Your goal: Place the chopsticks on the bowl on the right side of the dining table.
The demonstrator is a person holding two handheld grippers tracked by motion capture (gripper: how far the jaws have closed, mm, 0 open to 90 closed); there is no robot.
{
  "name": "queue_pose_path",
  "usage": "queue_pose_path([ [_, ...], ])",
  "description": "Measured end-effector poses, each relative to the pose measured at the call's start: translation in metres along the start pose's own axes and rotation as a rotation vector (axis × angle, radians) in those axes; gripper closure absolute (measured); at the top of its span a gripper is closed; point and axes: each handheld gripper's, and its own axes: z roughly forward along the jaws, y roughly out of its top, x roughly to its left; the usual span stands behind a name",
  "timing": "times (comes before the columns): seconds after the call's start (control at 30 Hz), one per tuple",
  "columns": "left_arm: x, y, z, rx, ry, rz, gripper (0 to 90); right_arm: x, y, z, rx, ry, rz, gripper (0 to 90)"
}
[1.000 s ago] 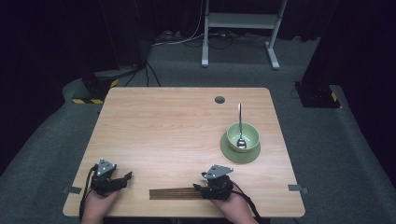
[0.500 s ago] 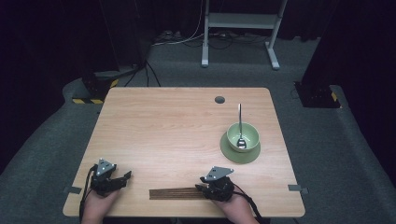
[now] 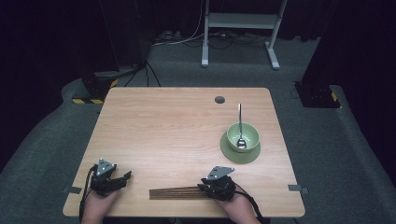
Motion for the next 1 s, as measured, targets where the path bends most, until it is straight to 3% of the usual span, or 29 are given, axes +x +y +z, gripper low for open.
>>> queue_pose_path([
  [0.7, -0.001, 0.000, 0.000, -0.001, 0.007, 0.003, 28.8, -0.029, -0.011, -0.011, -0.008, -0.081, 0.055, 70.8],
  [1.0, 0.000, 0.000, -0.001, -0.001, 0.001, 0.008, 30.1, -0.032, -0.011, -0.011, -0.023, -0.105, 0.059, 77.1],
])
